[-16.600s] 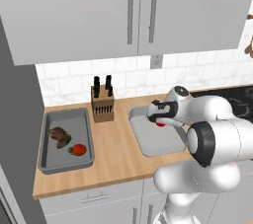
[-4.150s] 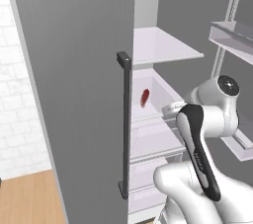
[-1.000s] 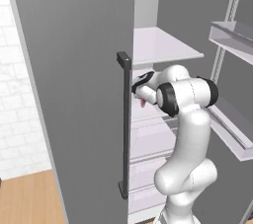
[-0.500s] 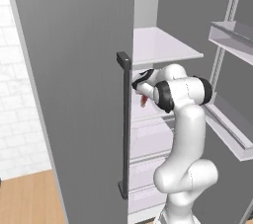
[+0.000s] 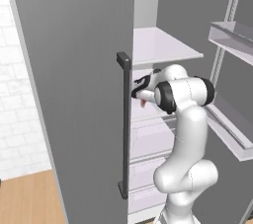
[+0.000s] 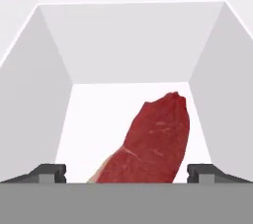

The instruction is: Place one tomato and one steak in each tupperware on the nearby counter, to pack two identical lunches.

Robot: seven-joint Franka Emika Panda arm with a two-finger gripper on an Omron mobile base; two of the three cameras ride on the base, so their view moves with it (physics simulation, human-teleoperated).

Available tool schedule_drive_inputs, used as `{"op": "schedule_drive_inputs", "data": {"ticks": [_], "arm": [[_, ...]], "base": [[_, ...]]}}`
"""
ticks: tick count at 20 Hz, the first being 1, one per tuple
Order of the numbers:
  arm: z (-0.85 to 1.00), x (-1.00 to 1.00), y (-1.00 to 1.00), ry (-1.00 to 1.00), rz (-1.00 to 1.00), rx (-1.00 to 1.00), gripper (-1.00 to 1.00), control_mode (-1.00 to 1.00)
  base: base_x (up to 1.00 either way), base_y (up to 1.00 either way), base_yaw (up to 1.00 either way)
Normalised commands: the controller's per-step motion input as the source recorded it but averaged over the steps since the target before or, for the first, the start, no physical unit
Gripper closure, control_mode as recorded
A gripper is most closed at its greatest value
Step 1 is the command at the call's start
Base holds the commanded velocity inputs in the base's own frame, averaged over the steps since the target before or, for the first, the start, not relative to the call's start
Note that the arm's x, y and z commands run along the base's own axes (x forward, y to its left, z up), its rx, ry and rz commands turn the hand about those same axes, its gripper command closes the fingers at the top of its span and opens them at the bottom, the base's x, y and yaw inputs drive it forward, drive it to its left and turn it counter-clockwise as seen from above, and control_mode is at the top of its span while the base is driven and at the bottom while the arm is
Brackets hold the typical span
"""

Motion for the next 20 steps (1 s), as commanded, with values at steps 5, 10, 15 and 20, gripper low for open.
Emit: {"op": "schedule_drive_inputs", "data": {"ticks": [5,10,15,20], "arm": [[-0.02,-0.64,0.06,0.1,-0.06,0.0,1.0,-1.0],[-0.2,0.0,-0.01,0.09,-0.02,0.0,1.0,-1.0],[-0.29,-0.3,-0.24,0.07,0.0,0.0,1.0,-1.0],[-0.02,-1.0,-0.33,0.0,-0.05,0.05,1.0,-1.0]], "base": [[0.0,0.0,0.0],[0.0,0.0,0.0],[0.0,0.0,0.0],[0.0,0.0,0.0]]}}
